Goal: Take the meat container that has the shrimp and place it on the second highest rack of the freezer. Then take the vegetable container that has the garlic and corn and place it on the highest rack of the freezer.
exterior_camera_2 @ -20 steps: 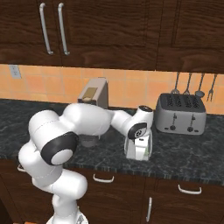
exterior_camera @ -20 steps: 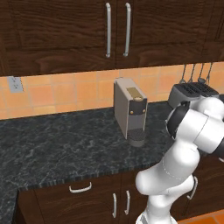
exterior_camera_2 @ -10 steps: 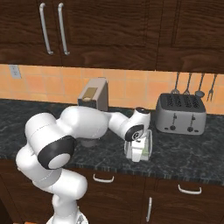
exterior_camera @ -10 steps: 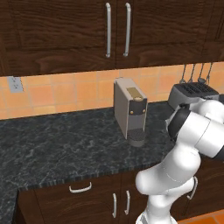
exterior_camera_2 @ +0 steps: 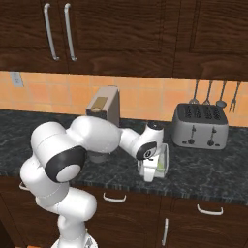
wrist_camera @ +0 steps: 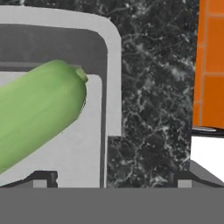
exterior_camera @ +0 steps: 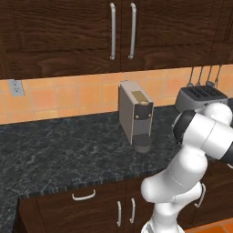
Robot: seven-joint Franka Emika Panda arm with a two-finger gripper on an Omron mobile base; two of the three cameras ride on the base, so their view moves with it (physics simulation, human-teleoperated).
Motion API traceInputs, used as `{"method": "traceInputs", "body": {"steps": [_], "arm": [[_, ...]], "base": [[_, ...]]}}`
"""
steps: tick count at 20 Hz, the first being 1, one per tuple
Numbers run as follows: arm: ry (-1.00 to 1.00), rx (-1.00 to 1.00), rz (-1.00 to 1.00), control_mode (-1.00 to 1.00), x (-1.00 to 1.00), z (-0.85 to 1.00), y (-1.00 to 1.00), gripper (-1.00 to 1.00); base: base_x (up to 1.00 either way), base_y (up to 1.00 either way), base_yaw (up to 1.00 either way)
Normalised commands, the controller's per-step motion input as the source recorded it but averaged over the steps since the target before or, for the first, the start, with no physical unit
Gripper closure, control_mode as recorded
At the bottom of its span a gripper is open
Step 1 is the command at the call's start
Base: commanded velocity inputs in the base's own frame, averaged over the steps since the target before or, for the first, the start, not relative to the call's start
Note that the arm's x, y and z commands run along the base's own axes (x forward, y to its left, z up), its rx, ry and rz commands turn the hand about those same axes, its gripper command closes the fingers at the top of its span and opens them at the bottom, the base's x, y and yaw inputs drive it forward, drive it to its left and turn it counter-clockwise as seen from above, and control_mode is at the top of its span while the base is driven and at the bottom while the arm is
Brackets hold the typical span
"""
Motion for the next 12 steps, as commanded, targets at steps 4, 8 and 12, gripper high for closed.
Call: {"method": "traceInputs", "body": {"steps": [4,8,12], "arm": [[0.06,0.00,0.00,-1.00,0.05,-0.11,-0.01,-1.00],[0.03,0.00,0.00,-1.00,0.19,-0.04,0.00,-1.00],[0.01,0.00,0.00,-1.00,0.03,-0.23,0.00,-1.00]], "base": [[0.00,0.00,0.00],[0.00,0.00,0.00],[0.00,0.00,0.00]]}}
